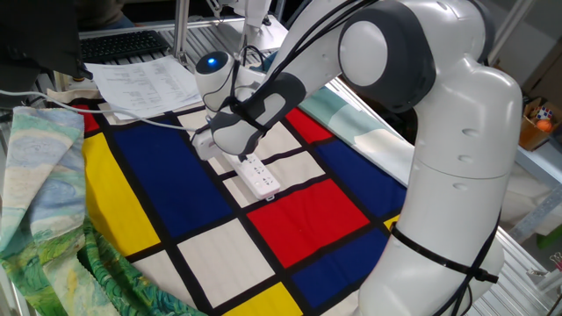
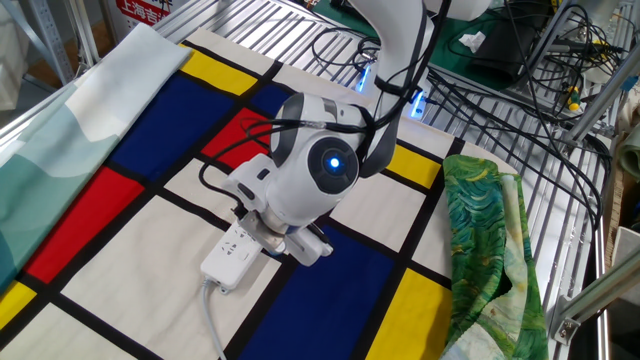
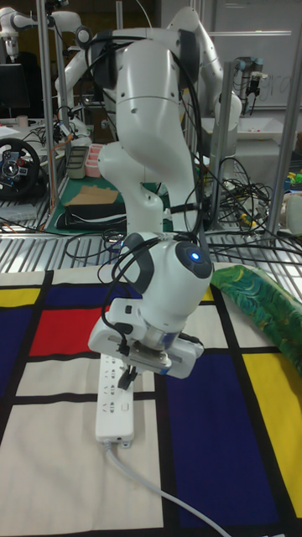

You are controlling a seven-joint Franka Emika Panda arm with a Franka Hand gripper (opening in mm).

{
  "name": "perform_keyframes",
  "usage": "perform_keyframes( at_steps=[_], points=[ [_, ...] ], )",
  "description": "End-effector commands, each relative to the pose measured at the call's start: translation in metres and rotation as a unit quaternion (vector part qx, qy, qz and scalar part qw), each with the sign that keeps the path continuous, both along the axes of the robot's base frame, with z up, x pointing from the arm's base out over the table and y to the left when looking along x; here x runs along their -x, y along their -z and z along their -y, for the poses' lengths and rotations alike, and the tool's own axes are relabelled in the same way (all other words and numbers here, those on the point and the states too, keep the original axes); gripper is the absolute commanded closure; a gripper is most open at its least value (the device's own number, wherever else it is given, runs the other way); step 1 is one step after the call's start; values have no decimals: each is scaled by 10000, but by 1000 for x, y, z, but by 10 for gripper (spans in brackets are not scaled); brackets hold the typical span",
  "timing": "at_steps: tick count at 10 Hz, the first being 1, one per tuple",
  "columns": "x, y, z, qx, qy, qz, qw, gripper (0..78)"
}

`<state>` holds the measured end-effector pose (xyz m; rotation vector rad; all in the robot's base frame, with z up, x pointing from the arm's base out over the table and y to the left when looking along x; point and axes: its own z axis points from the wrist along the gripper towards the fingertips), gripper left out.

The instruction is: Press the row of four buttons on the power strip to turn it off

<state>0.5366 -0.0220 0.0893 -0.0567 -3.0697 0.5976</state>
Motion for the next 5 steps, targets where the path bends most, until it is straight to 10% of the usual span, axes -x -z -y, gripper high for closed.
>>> perform_keyframes(
  at_steps=[1,5],
  points=[
    [-2,1,-1,7,-7,12,10000,776],
    [-2,3,1,18,-22,3,10000,776]
  ],
)
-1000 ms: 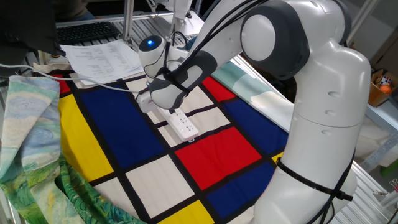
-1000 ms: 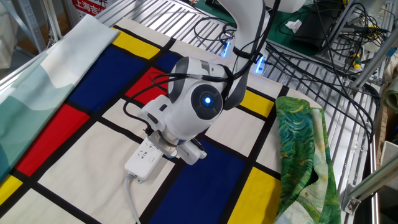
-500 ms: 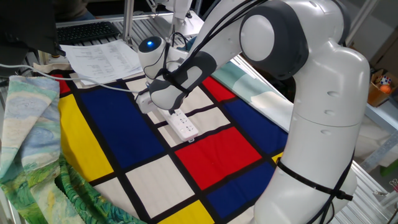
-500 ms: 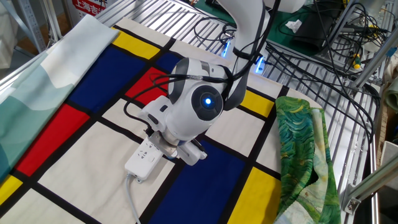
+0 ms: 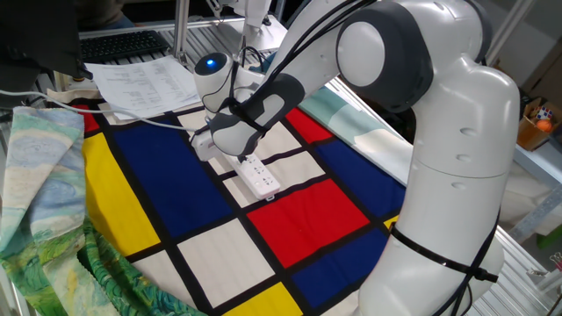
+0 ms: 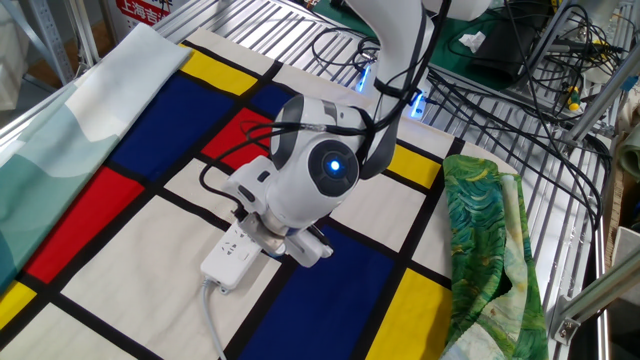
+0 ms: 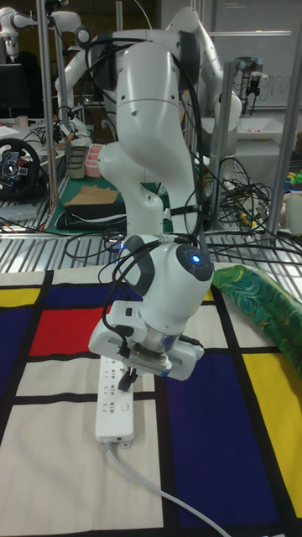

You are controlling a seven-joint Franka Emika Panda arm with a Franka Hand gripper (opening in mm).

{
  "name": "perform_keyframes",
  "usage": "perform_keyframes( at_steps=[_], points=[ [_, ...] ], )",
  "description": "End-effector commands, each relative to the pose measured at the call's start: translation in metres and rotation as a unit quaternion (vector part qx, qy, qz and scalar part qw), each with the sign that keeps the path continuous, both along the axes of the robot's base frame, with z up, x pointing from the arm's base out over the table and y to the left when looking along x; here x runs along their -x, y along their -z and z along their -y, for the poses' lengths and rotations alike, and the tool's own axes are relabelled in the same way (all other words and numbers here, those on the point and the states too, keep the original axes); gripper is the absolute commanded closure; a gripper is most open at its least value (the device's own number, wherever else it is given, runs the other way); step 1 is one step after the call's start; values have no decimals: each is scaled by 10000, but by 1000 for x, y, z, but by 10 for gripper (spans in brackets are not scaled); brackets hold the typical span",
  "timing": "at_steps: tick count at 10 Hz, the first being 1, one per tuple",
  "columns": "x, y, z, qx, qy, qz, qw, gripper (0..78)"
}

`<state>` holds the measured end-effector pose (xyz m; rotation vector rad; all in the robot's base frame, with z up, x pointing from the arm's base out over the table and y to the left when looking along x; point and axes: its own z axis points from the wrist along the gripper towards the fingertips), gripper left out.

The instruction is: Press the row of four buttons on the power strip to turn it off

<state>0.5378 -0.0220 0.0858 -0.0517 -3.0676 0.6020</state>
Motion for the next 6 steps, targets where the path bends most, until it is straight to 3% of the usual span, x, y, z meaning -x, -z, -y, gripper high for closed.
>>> perform_keyframes(
  at_steps=[1,6],
  points=[
    [-1,0,1,2,-6,15,10000,776],
    [4,9,0,26,15,42,10000,776]
  ],
)
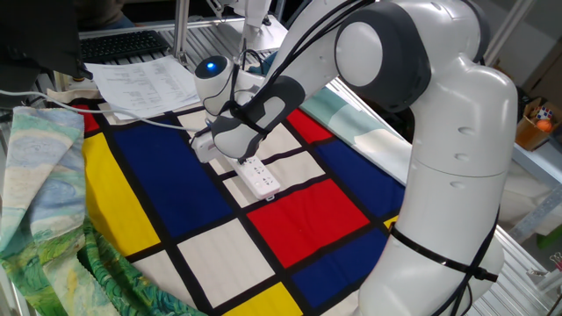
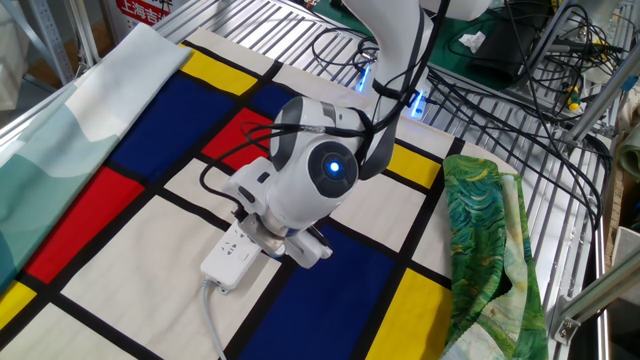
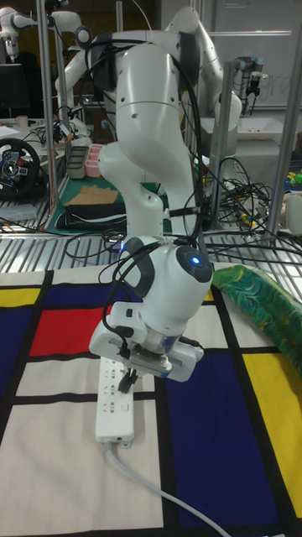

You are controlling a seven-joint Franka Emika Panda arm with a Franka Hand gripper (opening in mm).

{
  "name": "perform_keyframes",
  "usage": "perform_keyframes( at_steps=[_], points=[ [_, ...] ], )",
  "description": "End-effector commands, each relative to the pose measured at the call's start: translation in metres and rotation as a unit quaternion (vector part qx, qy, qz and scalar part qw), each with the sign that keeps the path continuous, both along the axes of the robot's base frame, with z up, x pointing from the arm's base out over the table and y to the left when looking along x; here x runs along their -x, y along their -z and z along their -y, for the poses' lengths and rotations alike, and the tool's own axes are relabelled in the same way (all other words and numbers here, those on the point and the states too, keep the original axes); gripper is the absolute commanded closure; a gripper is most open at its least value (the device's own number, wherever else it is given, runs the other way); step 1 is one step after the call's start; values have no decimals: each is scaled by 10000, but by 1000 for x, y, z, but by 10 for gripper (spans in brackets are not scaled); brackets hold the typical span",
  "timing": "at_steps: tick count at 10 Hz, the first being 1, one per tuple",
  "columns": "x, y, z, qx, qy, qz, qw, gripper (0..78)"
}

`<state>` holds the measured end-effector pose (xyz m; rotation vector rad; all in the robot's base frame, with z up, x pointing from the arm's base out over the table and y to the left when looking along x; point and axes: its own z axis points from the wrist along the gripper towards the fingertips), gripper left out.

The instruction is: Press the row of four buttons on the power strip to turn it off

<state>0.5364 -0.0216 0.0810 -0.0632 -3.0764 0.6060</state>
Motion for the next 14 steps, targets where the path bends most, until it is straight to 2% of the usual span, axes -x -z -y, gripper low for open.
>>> perform_keyframes(
  at_steps=[1,6,14],
  points=[
    [4,6,1,25,-21,-4,10000,776],
    [5,7,2,25,-17,21,10000,776],
    [12,-11,1,-14,15,-8,10000,776]
  ],
)
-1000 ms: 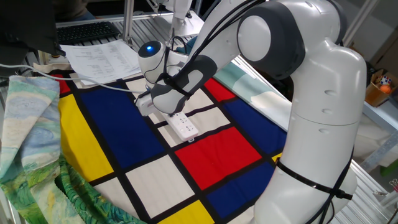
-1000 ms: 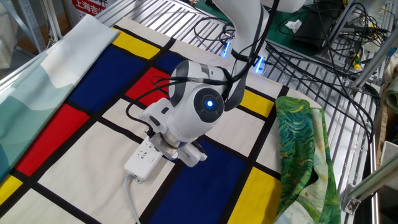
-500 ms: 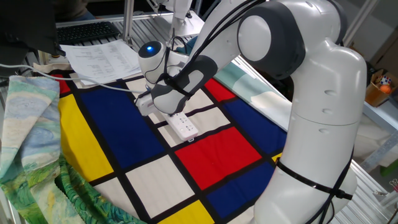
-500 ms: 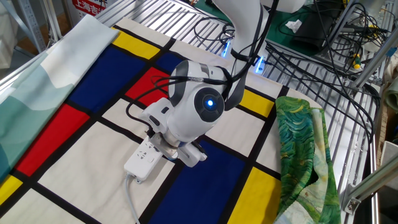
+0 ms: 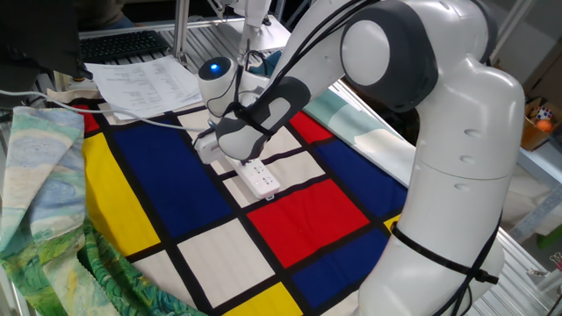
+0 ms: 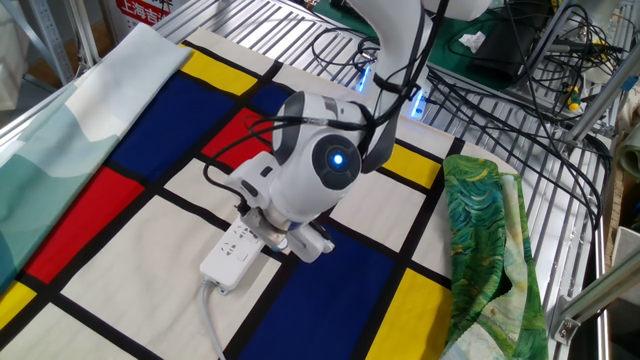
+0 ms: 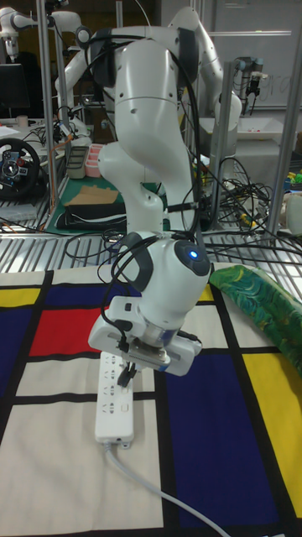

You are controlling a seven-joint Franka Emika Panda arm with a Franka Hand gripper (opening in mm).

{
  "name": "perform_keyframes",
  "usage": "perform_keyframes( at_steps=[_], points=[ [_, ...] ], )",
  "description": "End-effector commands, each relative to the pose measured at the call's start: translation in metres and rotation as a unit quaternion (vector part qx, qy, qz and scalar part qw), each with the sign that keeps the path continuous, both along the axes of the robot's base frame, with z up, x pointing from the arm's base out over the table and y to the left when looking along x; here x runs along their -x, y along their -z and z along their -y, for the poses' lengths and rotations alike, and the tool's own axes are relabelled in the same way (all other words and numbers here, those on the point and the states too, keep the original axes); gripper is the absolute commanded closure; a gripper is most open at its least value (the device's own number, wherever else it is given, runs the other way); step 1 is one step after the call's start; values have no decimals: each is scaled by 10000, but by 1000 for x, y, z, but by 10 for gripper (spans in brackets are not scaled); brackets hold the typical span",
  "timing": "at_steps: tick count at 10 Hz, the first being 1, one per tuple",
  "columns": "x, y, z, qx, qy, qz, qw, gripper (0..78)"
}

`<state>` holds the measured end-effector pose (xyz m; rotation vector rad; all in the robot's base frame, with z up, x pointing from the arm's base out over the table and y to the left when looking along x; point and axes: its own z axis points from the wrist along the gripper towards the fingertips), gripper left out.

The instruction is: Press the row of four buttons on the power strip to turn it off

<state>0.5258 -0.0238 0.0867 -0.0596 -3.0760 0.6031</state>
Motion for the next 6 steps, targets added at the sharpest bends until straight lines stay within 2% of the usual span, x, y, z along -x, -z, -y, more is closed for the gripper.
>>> perform_keyframes(
  at_steps=[1,6],
  points=[
    [2,-6,-2,-5,28,-5,10000,776],
    [7,-15,1,5,-14,-57,10000,776]
  ],
)
